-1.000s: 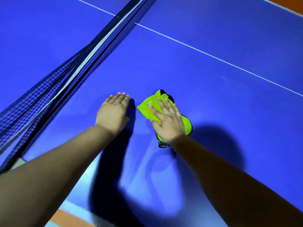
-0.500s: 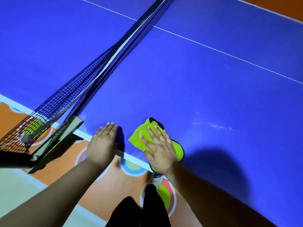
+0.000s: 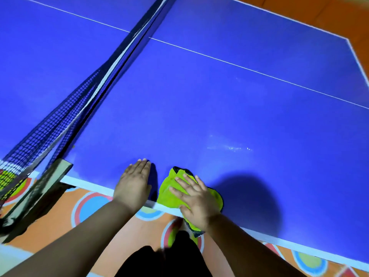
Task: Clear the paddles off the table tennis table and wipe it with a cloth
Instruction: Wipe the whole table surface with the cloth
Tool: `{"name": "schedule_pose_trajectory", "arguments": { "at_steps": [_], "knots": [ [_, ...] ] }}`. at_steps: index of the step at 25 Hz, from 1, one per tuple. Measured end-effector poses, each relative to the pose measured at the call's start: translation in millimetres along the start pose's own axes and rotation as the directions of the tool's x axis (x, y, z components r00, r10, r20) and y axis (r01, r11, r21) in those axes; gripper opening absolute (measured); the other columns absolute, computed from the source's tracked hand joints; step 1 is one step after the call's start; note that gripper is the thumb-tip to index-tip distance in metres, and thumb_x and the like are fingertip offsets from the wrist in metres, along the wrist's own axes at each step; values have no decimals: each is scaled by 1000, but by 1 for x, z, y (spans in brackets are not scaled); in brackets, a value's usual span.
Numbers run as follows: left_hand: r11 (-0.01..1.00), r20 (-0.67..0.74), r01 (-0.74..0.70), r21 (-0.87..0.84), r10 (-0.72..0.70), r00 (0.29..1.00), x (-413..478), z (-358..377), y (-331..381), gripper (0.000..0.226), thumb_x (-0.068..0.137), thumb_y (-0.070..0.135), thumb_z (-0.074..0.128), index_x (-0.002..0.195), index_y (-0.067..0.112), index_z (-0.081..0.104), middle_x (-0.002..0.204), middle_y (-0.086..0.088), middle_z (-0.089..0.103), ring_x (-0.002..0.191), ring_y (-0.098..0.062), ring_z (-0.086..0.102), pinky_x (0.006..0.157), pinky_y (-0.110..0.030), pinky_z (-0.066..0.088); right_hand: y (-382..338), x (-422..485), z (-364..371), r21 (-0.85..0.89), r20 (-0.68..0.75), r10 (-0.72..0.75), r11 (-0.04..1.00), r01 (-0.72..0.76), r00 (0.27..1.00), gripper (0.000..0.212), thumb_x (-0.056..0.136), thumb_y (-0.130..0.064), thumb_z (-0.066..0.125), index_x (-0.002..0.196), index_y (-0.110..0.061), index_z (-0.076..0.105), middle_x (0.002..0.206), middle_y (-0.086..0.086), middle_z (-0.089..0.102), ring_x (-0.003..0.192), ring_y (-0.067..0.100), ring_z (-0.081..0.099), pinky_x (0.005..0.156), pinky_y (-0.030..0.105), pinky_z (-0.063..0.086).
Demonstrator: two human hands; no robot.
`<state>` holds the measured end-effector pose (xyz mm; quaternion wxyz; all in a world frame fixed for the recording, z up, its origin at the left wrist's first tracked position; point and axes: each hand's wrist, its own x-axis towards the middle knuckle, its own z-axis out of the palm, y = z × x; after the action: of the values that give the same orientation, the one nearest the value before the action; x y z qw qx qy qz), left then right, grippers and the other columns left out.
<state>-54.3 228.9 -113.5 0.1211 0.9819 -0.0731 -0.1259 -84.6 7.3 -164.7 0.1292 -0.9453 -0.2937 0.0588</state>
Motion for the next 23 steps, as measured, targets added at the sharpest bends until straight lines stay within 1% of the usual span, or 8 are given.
{"name": "schedule_pose_trajectory", "arguments": {
  "at_steps": [2, 4, 8, 12, 14, 17, 20, 23],
  "knots": [
    [1000, 29, -8, 25, 7, 1000, 17, -5, 11, 73, 91, 30, 47, 149, 13, 7, 157, -1, 5, 144, -14, 1, 114, -27, -3, 20, 11, -8, -9, 0, 41, 999, -41, 999, 62, 76, -38, 49, 138, -37, 46, 151, -2, 38, 142, 22, 30, 114, 51, 26],
    [1000, 46, -10, 18, 9, 999, 43, -8, 21, 77, 90, 33, 49, 150, 13, 5, 158, -2, 3, 144, -15, -1, 114, -28, -5, 47, 33, -15, -11, -10, 63, 998, -63, 998, 62, 77, -39, 50, 139, -36, 45, 152, -2, 37, 143, 22, 29, 114, 52, 23],
    [1000, 67, 2, 17, -3, 998, 111, -13, 47, 84, 86, 36, 52, 149, 12, 1, 158, -4, -2, 144, -15, -6, 114, -30, -8, 118, 92, -32, -27, -50, 72, 997, -73, 996, 62, 79, -41, 48, 141, -37, 44, 153, -4, 34, 145, 18, 24, 117, 48, 16],
    [999, 78, 23, 24, -24, 997, 187, -19, 75, 94, 84, 41, 56, 148, 10, -5, 157, -5, -7, 144, -16, -9, 114, -32, -9, 184, 158, -51, -48, -47, 94, 994, -96, 994, 61, 82, -44, 40, 143, -38, 39, 155, -6, 31, 146, 16, 20, 118, 43, 7],
    [998, 85, 62, 20, -63, 994, 232, -22, 90, 101, 82, 44, 59, 147, 8, -9, 157, -7, -9, 144, -18, -11, 114, -33, -10, 221, 192, -59, -59, -35, 97, 993, -99, 995, 62, 84, -46, 34, 145, -38, 35, 156, -7, 27, 147, 16, 16, 119, 41, 2],
    [991, 94, 125, 50, -129, 987, 294, -26, 112, 112, 78, 46, 63, 145, 3, -15, 156, -11, -13, 143, -22, -13, 115, -35, -9, 274, 244, -72, -61, -55, 119, 991, -122, 991, 62, 85, -49, 30, 145, -38, 35, 156, -7, 27, 147, 16, 16, 120, 41, 3],
    [987, 132, 130, 97, -142, 981, 340, -32, 132, 116, 76, 48, 66, 145, 2, -16, 155, -12, -14, 143, -22, -13, 116, -36, -8, 317, 291, -86, -83, -73, 159, 983, -165, 985, 58, 89, -48, 33, 146, -39, 33, 157, -7, 26, 147, 15, 14, 120, 40, 2],
    [981, 211, 52, 188, -92, 973, 374, -31, 151, 116, 75, 52, 67, 146, 4, -11, 156, -13, -13, 144, -23, -11, 116, -38, -7, 360, 334, -99, -94, -54, 230, 968, -234, 972, 56, 93, -45, 42, 147, -41, 27, 159, -8, 19, 148, 13, 7, 120, 41, -1]
  ]
}}
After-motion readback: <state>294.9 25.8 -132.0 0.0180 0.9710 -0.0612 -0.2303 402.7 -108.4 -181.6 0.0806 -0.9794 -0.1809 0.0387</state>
